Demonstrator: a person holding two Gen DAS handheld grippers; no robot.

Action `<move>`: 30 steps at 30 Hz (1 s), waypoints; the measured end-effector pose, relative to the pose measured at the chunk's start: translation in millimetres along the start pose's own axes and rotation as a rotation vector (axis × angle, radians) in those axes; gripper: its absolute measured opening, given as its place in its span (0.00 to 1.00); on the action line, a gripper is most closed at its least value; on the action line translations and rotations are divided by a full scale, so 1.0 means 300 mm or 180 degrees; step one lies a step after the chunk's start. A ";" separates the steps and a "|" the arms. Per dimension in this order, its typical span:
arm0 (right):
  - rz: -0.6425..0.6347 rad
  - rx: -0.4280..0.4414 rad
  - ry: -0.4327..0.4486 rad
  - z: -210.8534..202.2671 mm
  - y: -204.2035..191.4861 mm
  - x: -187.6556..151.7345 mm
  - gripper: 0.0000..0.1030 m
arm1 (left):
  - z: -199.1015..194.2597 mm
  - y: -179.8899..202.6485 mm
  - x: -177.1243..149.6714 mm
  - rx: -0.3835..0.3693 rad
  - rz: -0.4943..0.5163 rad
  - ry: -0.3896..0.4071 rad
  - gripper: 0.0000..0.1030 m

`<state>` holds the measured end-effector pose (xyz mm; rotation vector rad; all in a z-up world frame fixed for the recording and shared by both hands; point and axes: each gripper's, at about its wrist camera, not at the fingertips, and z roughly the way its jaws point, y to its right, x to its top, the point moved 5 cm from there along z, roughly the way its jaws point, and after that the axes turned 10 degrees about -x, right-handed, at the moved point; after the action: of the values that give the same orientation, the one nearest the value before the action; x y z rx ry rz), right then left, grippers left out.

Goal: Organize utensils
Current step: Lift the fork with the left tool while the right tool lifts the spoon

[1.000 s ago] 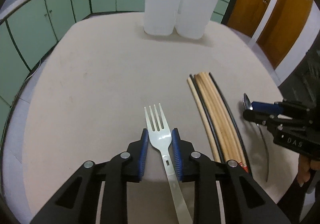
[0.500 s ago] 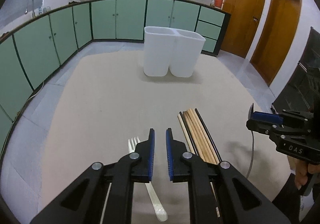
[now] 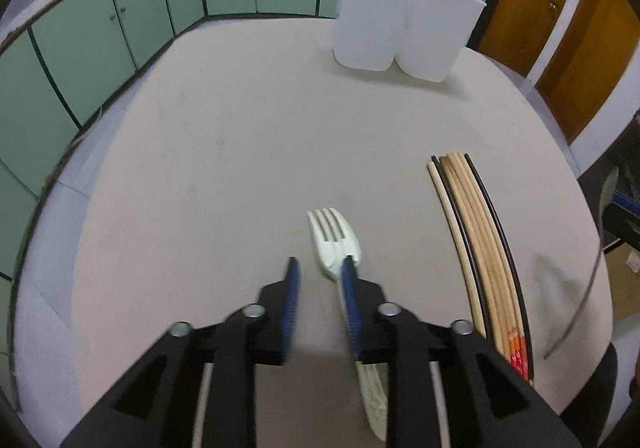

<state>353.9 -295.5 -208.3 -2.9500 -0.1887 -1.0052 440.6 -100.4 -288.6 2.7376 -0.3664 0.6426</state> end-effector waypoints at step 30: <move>-0.0111 -0.0126 0.0116 -0.007 0.007 0.112 0.26 | -0.294 0.175 0.158 -0.0635 0.0599 0.1384 0.04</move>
<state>379.3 -294.0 -186.1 -2.9711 -0.2227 -1.0787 431.0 -126.2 -178.9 2.3104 -0.5496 1.1537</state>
